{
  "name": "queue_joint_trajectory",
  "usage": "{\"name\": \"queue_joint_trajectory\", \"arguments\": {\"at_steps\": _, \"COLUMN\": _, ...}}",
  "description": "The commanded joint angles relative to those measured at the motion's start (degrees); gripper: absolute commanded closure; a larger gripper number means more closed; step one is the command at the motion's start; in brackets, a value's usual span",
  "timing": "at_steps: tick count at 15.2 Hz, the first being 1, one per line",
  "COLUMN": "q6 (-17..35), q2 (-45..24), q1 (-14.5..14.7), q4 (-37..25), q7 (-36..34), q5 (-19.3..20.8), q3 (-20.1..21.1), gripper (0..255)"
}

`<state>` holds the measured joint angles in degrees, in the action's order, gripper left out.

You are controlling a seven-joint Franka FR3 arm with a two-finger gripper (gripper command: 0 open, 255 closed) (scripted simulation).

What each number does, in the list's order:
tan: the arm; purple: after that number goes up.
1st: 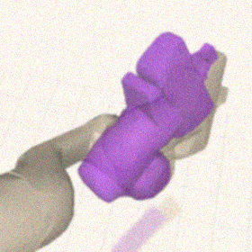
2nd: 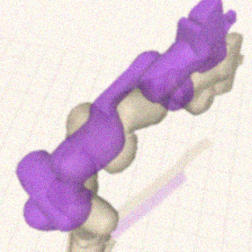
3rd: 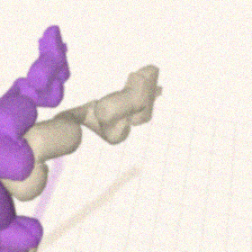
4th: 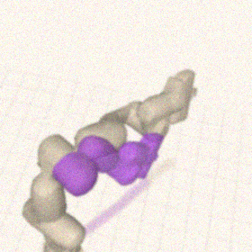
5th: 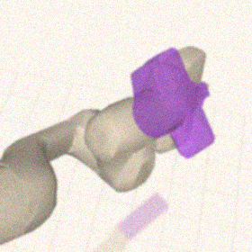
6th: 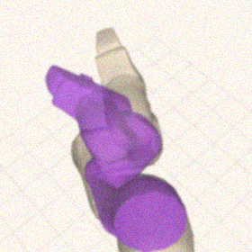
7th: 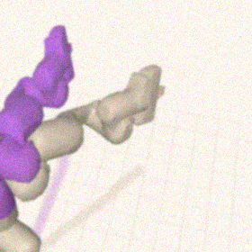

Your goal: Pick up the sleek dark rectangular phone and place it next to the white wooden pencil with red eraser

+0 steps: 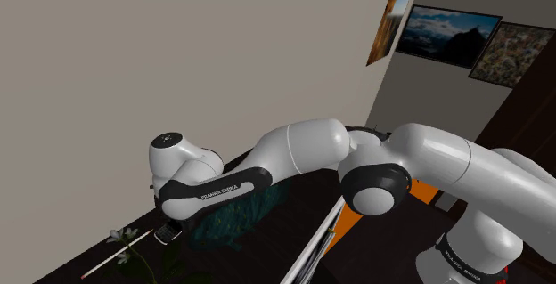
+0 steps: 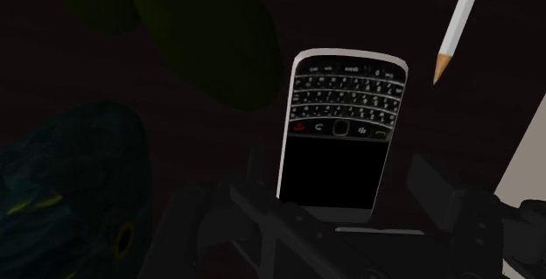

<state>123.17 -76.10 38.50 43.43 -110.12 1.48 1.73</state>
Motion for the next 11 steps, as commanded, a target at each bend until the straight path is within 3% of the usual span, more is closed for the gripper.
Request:
{"name": "queue_joint_trajectory", "arguments": {"at_steps": 1, "q6": 0.0, "q2": 0.0, "q1": 0.0, "q4": 0.0, "q7": 0.0, "q5": 0.0, "q3": 0.0, "gripper": 0}}
{"name": "queue_joint_trajectory", "arguments": {"at_steps": 4, "q6": 0.0, "q2": 0.0, "q1": 0.0, "q4": 0.0, "q7": 0.0, "q5": 0.0, "q3": 0.0, "gripper": 0}}
{"name": "queue_joint_trajectory", "arguments": {"at_steps": 8, "q6": 0.0, "q2": 8.8, "q1": -0.2, "q4": 8.8, "q7": -0.1, "q5": 0.0, "q3": 0.1, "gripper": 0}}
{"name": "queue_joint_trajectory", "arguments": {"at_steps": 11, "q6": 0.0, "q2": 8.8, "q1": -0.2, "q4": 8.8, "q7": -0.1, "q5": 0.0, "q3": 0.1, "gripper": 0}}
